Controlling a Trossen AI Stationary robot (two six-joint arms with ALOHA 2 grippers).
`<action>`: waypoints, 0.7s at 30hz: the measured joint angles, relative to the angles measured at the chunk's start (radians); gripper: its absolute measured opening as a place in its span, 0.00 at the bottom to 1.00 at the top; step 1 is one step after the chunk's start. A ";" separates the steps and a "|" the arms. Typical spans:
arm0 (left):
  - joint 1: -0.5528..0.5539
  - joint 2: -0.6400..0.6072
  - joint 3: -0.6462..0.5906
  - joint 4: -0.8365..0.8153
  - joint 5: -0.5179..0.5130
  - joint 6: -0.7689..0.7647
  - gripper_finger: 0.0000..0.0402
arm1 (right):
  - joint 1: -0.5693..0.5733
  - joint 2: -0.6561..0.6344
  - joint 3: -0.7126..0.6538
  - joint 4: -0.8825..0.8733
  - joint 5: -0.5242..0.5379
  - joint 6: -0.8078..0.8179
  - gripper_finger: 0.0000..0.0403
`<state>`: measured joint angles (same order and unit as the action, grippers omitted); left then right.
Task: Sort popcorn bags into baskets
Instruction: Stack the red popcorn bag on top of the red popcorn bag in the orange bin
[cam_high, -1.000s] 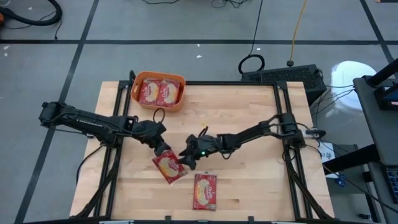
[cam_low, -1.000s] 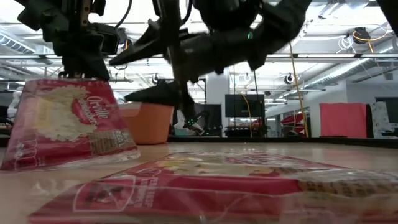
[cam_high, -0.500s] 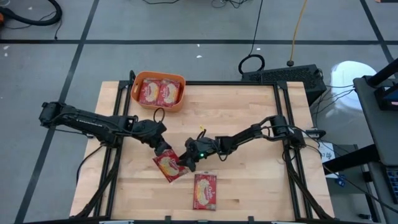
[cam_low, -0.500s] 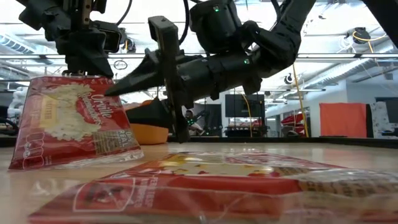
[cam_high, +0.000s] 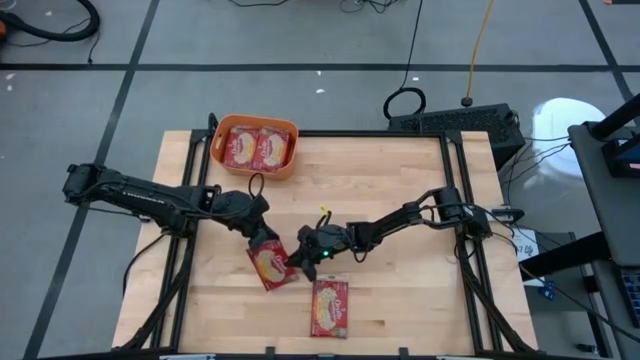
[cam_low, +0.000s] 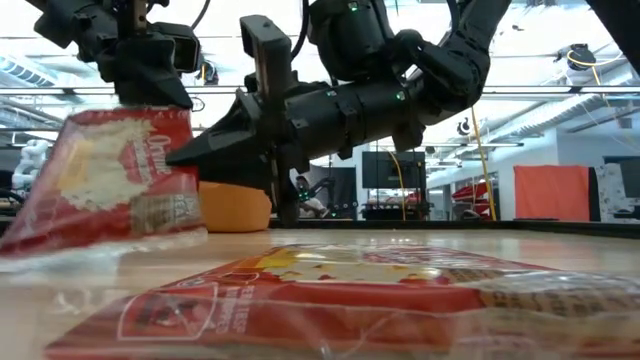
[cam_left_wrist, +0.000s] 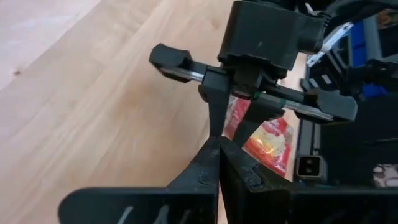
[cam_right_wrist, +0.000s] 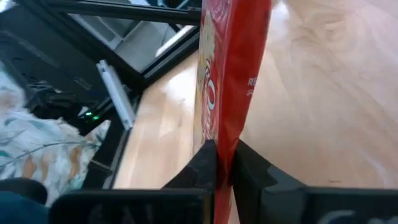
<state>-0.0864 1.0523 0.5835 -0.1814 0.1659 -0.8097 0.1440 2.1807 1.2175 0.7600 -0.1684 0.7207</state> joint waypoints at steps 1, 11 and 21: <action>0.000 0.000 0.000 0.005 0.010 0.000 0.01 | 0.000 0.000 0.000 0.011 -0.014 0.000 0.04; 0.021 -0.039 0.000 0.013 0.200 -0.111 0.32 | -0.017 -0.110 -0.001 -0.135 -0.132 0.050 0.04; 0.069 -0.220 0.006 0.017 0.170 -0.094 0.58 | -0.043 -0.427 0.000 -0.628 -0.124 0.019 0.04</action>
<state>-0.0175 0.8325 0.5890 -0.1647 0.3363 -0.9038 0.1012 1.7540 1.2179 0.1315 -0.2920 0.7395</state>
